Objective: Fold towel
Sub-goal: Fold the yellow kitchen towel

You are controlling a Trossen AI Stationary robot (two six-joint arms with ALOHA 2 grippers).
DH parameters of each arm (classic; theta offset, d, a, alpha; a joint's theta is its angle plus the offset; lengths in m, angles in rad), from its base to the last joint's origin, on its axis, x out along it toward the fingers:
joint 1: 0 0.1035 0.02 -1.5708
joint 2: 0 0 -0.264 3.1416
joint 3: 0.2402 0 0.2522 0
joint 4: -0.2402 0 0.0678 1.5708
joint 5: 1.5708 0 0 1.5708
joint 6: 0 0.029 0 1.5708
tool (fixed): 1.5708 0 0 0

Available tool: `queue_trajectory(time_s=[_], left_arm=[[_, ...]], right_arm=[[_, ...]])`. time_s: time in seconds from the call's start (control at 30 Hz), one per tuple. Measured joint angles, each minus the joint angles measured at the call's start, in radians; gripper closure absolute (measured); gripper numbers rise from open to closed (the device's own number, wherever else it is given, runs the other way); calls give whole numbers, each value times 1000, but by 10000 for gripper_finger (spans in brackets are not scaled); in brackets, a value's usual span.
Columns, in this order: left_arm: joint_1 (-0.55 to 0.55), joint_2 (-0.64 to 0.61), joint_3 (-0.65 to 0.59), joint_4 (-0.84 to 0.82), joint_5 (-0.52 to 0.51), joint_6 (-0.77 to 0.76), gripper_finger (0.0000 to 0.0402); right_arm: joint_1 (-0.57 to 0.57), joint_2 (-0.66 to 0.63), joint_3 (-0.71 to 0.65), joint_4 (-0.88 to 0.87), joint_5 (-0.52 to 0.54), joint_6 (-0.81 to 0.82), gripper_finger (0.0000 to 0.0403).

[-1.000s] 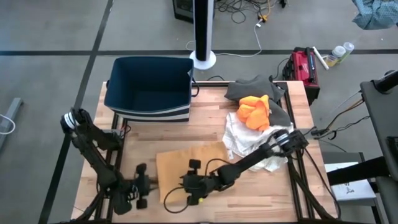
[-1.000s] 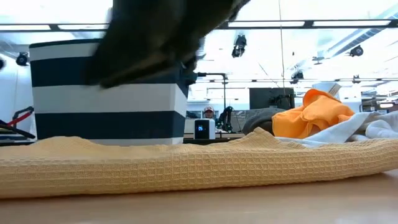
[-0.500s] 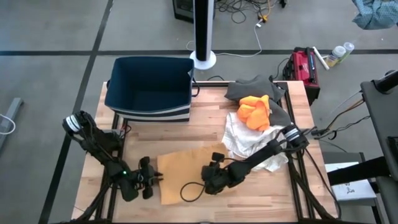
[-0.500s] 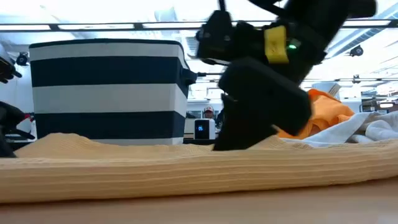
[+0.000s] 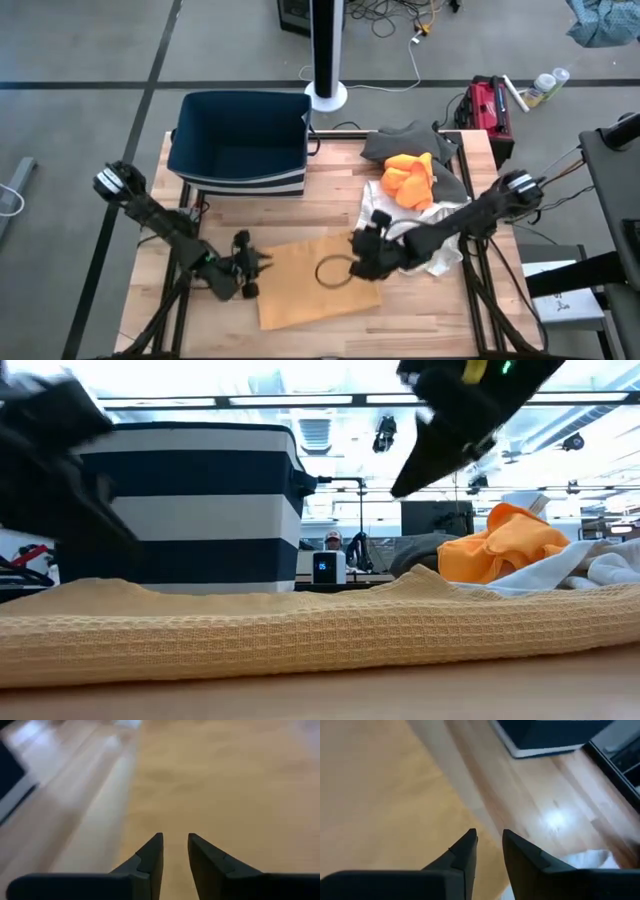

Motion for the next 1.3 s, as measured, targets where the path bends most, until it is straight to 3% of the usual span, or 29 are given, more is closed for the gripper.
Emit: queue_trajectory(time_s=[0.1,0.23,0.47,0.63,0.83,1.07,1.3], left_arm=[[71,6,-27,14,144,4,316],[77,29,-56,8,266,-65,317],[74,43,-57,14,301,-116,323],[74,2,-12,-17,355,24,315],[101,-127,89,-215,277,104,310],[101,-197,75,-240,303,92,315],[101,-176,-4,-258,327,25,324]], right_arm=[[-62,2,-85,71,-77,-11,324],[-130,35,-151,181,-143,-40,330],[-211,112,-172,220,-162,-133,340],[-265,127,-160,234,-89,-254,346],[-272,38,-103,233,-49,-370,346],[-175,-75,-87,223,-397,-290,335],[-132,39,-93,193,-489,-151,343]])
